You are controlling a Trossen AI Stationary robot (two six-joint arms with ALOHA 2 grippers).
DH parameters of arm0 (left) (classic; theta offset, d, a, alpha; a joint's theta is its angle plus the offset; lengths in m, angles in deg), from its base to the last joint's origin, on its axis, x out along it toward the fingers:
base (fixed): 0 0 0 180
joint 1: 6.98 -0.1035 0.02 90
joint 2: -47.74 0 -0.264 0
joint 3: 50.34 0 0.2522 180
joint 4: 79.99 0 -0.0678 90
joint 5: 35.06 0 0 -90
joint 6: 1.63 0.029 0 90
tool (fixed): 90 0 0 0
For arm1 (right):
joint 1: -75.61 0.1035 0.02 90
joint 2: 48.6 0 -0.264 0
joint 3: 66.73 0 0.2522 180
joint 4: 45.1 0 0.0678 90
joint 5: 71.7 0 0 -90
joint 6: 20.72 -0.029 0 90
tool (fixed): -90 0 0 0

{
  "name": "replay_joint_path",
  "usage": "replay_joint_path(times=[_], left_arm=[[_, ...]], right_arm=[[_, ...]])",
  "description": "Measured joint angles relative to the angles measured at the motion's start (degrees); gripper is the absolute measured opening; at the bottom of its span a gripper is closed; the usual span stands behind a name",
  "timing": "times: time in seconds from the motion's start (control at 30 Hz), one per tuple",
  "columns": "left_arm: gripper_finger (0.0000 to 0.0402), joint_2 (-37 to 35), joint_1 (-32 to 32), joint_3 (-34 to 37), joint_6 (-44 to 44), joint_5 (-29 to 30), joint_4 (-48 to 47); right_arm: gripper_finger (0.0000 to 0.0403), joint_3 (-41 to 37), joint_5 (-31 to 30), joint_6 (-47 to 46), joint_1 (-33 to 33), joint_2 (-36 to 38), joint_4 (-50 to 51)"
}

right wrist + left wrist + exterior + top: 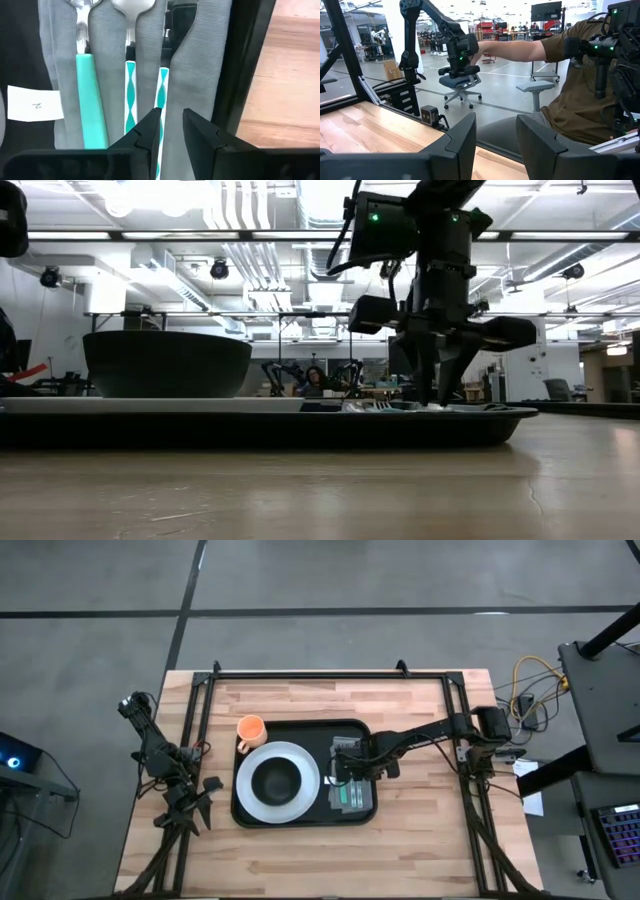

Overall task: Set up tray
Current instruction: Return to Home Position

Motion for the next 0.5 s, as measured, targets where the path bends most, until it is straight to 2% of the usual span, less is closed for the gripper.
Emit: replay_joint_path(times=[0.23,0.5], left_arm=[[0.0121,0.0,0.0,0.0,0.0,0.0,0.0],[0.0120,0.0,0.0,0.0,0.0,0.0,0.0]], right_arm=[[0.0067,1.1,-4.7,6.0,0.0,0.0,0.0],[0.0078,4.2,-4.8,5.6,0.2,0.0,-0.5]])
